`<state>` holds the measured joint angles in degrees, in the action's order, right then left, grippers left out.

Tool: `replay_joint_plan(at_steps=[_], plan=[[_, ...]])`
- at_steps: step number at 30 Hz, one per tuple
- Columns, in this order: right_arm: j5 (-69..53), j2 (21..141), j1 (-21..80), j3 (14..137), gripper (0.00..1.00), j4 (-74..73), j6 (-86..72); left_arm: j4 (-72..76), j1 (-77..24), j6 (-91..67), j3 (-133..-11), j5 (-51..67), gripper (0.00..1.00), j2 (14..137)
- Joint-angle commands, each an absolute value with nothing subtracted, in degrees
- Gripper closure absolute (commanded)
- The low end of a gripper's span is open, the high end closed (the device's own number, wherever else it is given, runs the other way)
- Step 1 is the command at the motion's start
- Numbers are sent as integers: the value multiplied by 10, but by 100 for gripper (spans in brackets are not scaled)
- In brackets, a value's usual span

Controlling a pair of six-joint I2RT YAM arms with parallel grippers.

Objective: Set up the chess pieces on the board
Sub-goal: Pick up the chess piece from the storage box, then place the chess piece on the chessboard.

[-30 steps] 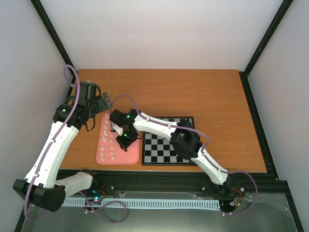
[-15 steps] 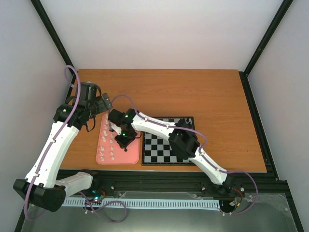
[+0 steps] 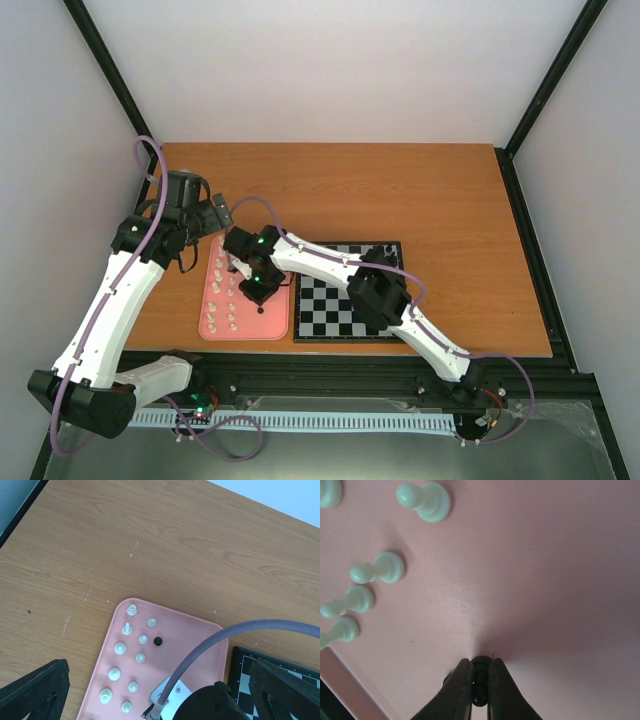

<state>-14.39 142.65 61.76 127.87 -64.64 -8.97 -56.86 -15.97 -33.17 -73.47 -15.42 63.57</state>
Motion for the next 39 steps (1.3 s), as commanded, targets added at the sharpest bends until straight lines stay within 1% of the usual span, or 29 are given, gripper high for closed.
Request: replay_joint_plan(at_steps=[1,9,11,14,20,23,28,32,39], plan=[[-121,1420,622,1294,94,-655,-90,-570,-157,-325,-736,-156,0,627],[-92,1337,577,1283,95,-643,-118,-571,-157,-322,-737,-162,0,623],[-90,1305,559,1262,96,-644,-123,-569,-157,-320,-737,-163,0,623],[-93,1233,532,1155,95,-618,-132,-566,-157,-319,-737,-163,0,625],[-115,1076,462,874,96,-560,-155,-553,-157,-329,-727,-152,0,628],[-112,1008,434,778,95,-548,-164,-549,-157,-332,-721,-149,0,632],[-85,926,413,679,95,-547,-185,-544,-157,-334,-714,-146,0,639],[-82,887,395,615,96,-534,-206,-539,-157,-334,-712,-138,0,648],[-46,865,380,577,95,-525,-212,-534,-157,-331,-712,-135,0,657]])
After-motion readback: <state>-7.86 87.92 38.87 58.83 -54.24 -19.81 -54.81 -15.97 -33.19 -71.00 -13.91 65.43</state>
